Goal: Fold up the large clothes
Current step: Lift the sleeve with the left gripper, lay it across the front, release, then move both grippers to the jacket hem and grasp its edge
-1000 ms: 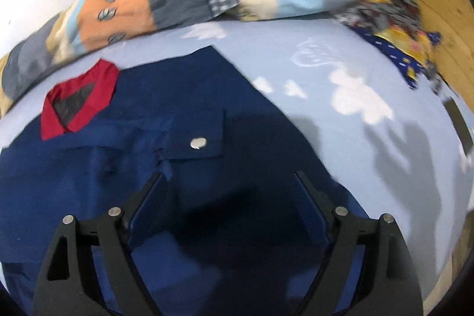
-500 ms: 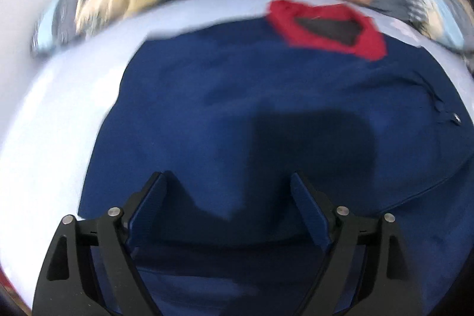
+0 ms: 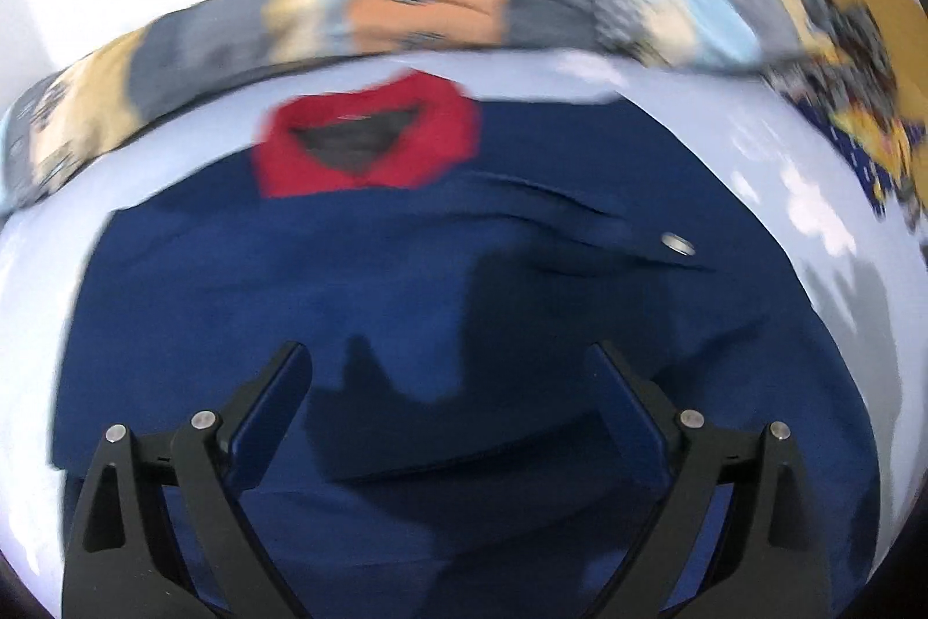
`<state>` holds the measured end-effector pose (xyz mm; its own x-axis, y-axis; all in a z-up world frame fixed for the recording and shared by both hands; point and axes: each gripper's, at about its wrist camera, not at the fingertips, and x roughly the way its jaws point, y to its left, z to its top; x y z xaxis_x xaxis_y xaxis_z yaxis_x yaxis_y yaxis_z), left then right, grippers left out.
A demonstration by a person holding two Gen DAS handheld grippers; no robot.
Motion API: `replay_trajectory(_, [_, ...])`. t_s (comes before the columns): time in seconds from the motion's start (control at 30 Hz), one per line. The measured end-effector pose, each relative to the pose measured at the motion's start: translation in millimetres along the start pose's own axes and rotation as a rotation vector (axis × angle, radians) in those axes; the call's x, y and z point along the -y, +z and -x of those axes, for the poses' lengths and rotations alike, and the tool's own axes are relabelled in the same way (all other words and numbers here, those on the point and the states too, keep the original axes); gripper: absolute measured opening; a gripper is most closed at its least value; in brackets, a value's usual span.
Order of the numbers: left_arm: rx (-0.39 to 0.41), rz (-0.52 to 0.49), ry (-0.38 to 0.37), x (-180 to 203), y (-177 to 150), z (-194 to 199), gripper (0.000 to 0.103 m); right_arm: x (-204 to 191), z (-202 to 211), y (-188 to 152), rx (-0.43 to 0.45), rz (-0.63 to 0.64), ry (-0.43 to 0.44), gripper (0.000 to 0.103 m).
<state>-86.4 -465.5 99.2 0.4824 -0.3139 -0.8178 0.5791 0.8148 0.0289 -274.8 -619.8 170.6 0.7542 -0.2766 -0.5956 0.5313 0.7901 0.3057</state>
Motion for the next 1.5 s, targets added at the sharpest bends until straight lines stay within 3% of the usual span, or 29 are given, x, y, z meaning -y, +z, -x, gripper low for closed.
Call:
replay_trajectory(0.13, [-0.116, -0.028, 0.017, 26.9, -4.1, -41.9, 0.098, 0.4, -2.2, -0.2, -0.007, 0.007, -0.011, 0.052])
replay_trajectory(0.3, [-0.079, 0.011, 0.001, 6.5, -4.9, -18.6, 0.098, 3.2, -1.0, 0.9, -0.012, -0.006, 0.003, 0.052])
replay_trajectory(0.47, [-0.044, 0.103, 0.080, -63.2, -20.2, 11.5, 0.098, -2.3, -1.4, -1.2, -0.019, 0.008, 0.018, 0.052])
replay_trajectory(0.6, [-0.133, 0.226, 0.182, -139.4, -50.3, -1.9, 0.098, -6.2, -2.5, -3.3, -0.025, 0.025, 0.018, 0.052])
replay_trajectory(0.63, [-0.178, 0.244, 0.170, -149.3, -61.3, -6.4, 0.099, -6.3, -3.1, -3.6, -0.027, 0.027, 0.017, 0.052])
replay_trajectory(0.7, [-0.193, 0.268, 0.134, -162.3, -70.9, -6.8, 0.100, -6.7, -5.4, -4.2, -0.032, 0.031, 0.010, 0.052])
replay_trajectory(0.77, [-0.188, 0.248, 0.175, -163.4, -73.9, 4.5, 0.100, -7.1, -7.9, -5.4, -0.043, 0.041, 0.002, 0.052])
replay_trajectory(0.9, [-0.137, 0.269, 0.155, -164.4, -87.9, 36.7, 0.100, -9.3, -9.8, -8.0, -0.054, 0.071, -0.002, 0.052])
replay_trajectory(1.07, [-0.225, 0.199, 0.165, -153.4, -128.6, 38.4, 0.100, -17.8, -19.2, -21.4, -0.115, 0.138, 0.018, 0.052])
replay_trajectory(1.17, [-0.239, 0.223, 0.158, -154.4, -141.7, 48.3, 0.100, -25.8, -30.4, -37.9, -0.177, 0.203, 0.013, 0.051])
replay_trajectory(1.33, [-0.157, 0.227, 0.128, -143.8, -152.5, 97.5, 0.100, -34.5, -33.2, -65.4, -0.240, 0.273, 0.013, 0.051])
replay_trajectory(1.5, [-0.195, 0.219, 0.107, -128.6, -186.6, 98.5, 0.100, -50.3, -25.2, -105.6, -0.340, 0.334, 0.080, 0.051])
